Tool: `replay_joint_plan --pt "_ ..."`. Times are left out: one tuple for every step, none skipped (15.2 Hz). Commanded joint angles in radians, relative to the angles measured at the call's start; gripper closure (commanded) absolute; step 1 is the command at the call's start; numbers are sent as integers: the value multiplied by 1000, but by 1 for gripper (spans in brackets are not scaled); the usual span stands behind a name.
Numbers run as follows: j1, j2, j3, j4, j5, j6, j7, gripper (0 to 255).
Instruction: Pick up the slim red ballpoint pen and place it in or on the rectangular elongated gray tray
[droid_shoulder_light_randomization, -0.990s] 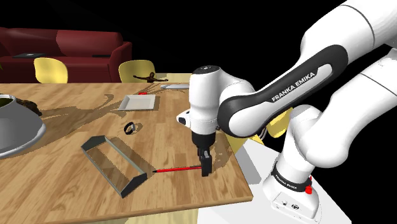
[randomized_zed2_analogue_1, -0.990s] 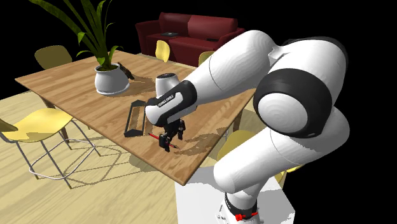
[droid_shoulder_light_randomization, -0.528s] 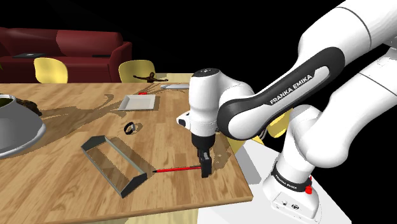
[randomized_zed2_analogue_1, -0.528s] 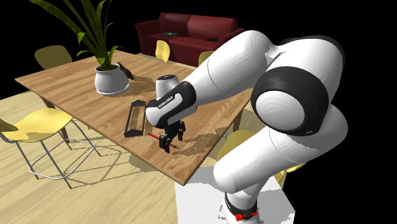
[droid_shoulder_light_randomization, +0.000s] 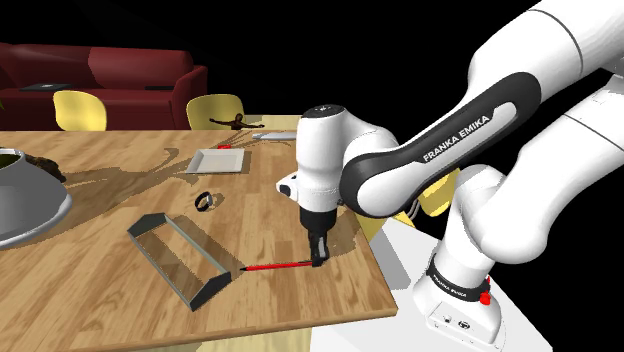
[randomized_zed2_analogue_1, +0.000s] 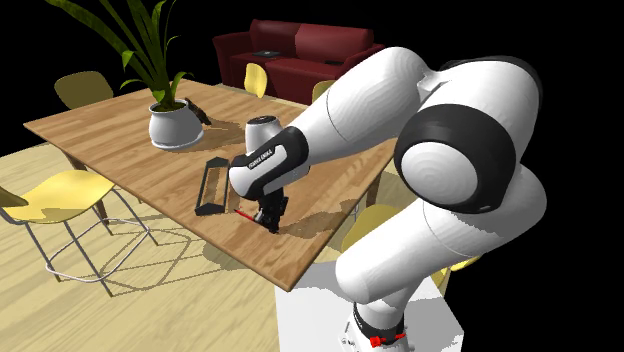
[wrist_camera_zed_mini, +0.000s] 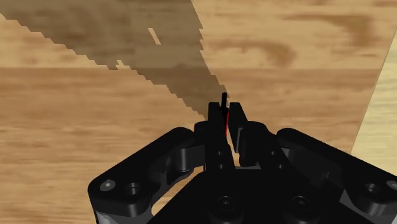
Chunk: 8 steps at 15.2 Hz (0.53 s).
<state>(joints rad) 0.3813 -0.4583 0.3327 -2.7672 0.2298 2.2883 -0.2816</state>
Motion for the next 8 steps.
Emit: replay_joint_plan --pt "3 4 3 -4 3 -4 0 255" --pt "3 3 2 -6 4 -2 -2 255" --pt "5 0 3 -7 4 -4 0 255" --pt "6 -11 0 -1 4 -22 0 255" --pt "6 -23 -3 6 3 -40 0 255" --pt "6 -34 -6 13 2 -57 0 255" --pt "7 -44 -8 20 0 -75 0 255" --pt "7 -54 -11 27 -1 -92 0 255"
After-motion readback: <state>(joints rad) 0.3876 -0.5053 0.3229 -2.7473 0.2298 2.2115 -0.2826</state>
